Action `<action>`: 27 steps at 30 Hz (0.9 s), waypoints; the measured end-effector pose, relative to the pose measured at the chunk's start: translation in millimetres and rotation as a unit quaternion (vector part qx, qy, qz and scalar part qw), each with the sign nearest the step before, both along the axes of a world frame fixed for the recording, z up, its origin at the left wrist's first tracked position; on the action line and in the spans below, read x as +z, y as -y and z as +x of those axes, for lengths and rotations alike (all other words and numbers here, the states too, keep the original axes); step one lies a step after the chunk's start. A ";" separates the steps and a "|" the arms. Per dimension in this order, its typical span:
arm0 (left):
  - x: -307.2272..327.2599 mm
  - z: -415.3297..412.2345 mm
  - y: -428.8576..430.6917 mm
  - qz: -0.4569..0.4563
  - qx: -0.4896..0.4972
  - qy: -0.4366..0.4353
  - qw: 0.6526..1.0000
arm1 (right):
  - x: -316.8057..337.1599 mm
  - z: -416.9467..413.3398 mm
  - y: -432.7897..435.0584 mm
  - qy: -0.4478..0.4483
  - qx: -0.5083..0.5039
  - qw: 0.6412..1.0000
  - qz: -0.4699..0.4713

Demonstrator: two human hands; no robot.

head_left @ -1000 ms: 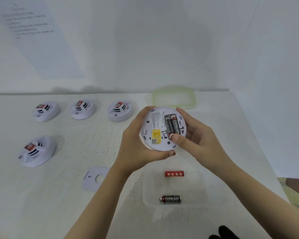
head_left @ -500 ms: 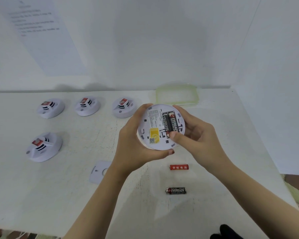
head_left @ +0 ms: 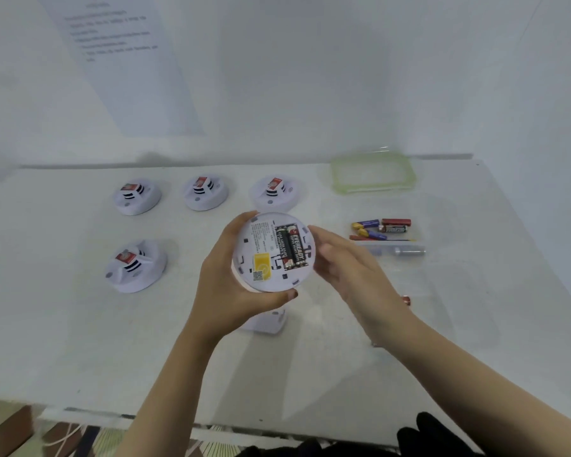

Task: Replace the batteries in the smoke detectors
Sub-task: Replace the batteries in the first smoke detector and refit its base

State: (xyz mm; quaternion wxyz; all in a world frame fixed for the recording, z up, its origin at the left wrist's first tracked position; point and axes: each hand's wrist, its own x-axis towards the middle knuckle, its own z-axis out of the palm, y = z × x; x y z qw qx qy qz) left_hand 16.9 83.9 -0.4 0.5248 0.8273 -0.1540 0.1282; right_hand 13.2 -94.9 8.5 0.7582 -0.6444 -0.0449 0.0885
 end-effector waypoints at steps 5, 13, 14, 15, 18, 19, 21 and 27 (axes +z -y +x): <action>-3.1 0.5 -44.6 -0.022 0.010 -0.026 0.999 | -25.2 -8.7 -33.8 0.038 0.002 0.971 -0.237; -16.8 7.7 -92.8 -0.007 -0.001 -0.054 0.999 | -55.5 -13.9 -63.5 0.181 0.100 0.775 -0.597; -18.1 8.6 -96.6 -0.006 -0.004 -0.058 0.998 | -57.8 -13.3 -64.5 0.191 0.088 0.781 -0.589; -19.2 9.5 -99.8 -0.007 -0.007 -0.062 0.998 | -59.3 -12.5 -64.8 0.197 0.080 0.787 -0.580; -21.1 11.2 -107.3 -0.007 -0.020 -0.071 0.997 | -62.2 -10.6 -64.8 0.208 0.061 0.795 -0.566; -21.8 11.7 -109.6 -0.006 -0.024 -0.073 0.997 | -63.0 -10.0 -65.1 0.209 0.055 0.795 -0.567; -23.6 12.7 -114.2 -0.003 -0.031 -0.077 0.997 | -60.2 -9.8 -65.5 0.180 0.024 0.810 -0.558; -28.7 13.6 -126.7 -0.008 -0.035 -0.092 0.995 | -51.8 -6.0 -74.1 0.076 -0.154 0.915 -0.365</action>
